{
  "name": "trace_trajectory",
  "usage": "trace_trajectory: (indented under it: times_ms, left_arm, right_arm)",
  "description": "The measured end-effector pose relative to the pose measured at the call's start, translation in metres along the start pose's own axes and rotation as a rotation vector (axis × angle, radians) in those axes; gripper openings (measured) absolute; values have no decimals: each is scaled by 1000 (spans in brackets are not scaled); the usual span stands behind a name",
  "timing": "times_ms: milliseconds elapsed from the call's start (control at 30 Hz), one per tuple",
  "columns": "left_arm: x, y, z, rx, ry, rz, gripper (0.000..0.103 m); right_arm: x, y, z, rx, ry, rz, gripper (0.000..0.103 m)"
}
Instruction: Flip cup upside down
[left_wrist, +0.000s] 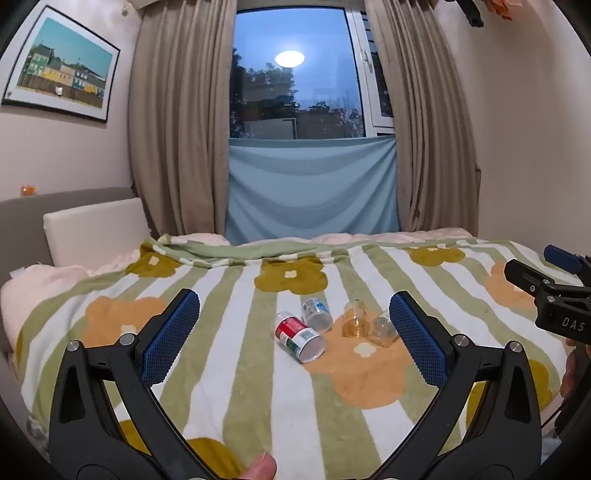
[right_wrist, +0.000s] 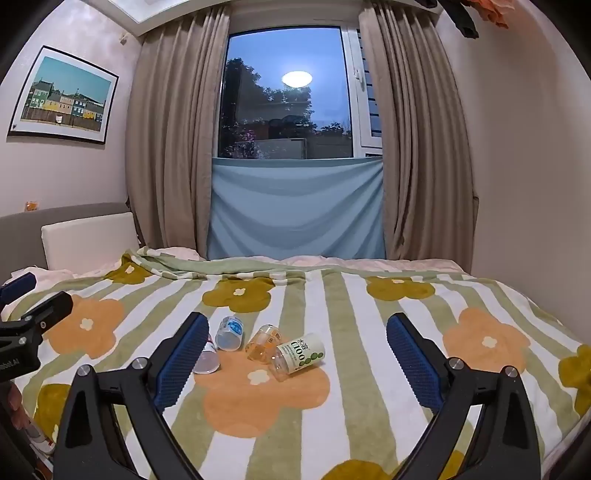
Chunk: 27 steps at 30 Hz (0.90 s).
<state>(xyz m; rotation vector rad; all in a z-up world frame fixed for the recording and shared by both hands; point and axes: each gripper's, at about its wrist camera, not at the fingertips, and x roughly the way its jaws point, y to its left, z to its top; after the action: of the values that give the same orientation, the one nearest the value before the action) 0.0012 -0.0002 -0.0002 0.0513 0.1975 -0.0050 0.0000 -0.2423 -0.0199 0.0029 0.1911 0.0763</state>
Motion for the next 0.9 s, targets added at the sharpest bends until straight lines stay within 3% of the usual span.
trace_trajectory:
  times_ms: [900]
  left_arm:
    - [-4, -2, 3, 7, -7, 1, 103]
  right_arm:
    - [1, 0, -1, 2, 3, -1, 97]
